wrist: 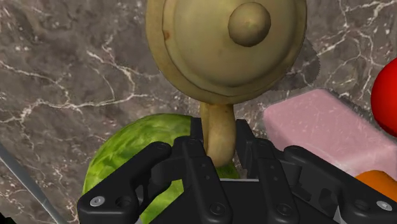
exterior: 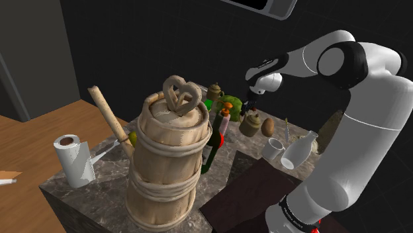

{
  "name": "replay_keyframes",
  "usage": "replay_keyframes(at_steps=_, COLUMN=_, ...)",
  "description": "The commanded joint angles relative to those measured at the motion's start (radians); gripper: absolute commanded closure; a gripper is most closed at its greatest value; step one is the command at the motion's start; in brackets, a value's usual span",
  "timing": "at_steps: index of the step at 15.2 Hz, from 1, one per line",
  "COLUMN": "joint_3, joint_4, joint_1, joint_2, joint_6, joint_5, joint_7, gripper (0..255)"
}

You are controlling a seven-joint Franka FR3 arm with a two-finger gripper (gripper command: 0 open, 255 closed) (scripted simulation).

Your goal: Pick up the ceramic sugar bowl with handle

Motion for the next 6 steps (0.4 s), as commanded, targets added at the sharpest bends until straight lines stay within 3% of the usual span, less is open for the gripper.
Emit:
replay_keyframes(at_steps=1, joint_3=-0.006, joint_4=0.006, joint_1=0.004, joint_2=-0.02, joint_6=-0.023, joint_5=-0.014, joint_7=0.01, gripper=255)
replay_keyframes(at_steps=6, joint_3=-0.012, joint_4=0.018, joint_1=0.009, joint_2=-0.048, joint_6=-0.059, joint_5=-0.034, joint_7=0.025, gripper=255)
